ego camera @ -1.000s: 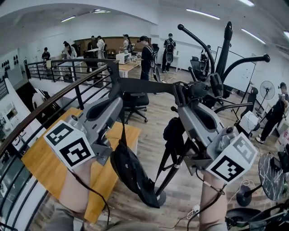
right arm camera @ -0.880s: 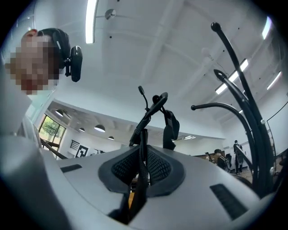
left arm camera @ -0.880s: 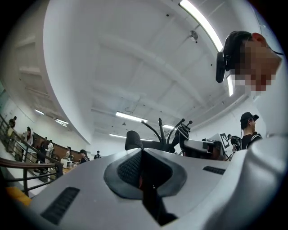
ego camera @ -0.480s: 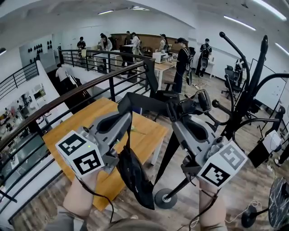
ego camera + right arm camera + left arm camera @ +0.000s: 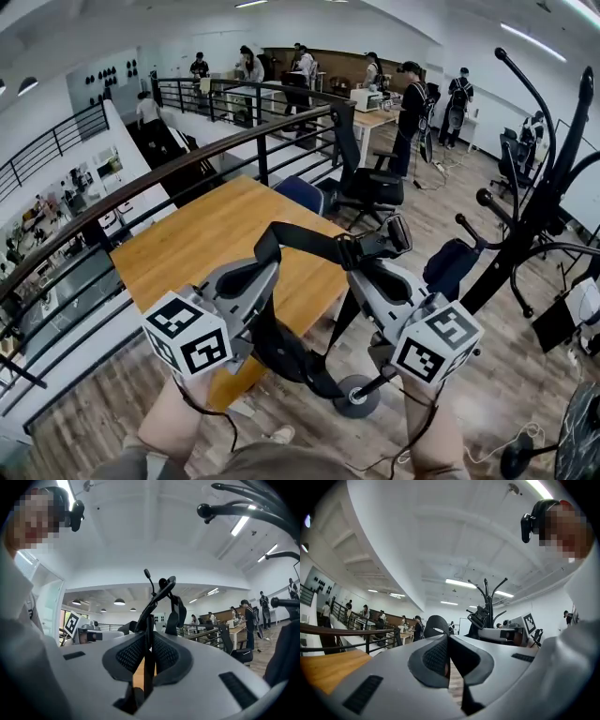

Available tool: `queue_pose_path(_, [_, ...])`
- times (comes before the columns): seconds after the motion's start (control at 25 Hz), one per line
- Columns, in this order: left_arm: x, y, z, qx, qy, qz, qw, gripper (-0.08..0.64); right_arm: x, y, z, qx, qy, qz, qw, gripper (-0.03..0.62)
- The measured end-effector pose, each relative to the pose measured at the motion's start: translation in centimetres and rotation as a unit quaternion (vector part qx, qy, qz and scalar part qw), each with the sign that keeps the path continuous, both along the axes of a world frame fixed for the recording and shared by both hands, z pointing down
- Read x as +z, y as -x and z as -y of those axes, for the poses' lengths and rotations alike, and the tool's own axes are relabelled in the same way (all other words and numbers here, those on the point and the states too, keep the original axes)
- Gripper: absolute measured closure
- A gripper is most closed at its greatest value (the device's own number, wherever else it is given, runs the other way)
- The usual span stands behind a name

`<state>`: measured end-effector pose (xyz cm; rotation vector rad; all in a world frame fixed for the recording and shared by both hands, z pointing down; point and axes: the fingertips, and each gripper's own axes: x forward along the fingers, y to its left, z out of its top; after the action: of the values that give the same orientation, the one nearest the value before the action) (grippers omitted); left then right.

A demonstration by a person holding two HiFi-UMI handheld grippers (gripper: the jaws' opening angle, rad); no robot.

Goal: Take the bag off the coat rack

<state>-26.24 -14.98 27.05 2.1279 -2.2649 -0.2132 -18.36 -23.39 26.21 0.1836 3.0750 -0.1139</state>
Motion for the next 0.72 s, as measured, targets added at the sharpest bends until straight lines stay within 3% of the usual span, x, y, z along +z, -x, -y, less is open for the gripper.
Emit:
queue_pose_path(0.44, [9.6, -1.1, 0.2, -0.01, 0.079, -0.041, 0.996, 0.545, 9.6, -0.7, 0.8, 0.007, 0.035, -0.084, 0.996, 0.535])
queue_pose_path(0.72, [13.1, -1.9, 0.8, -0.002, 0.119, -0.062, 0.991, 0.545, 13.3, -1.0, 0.3, 0.005, 0.028, -0.13, 0.991, 0.535])
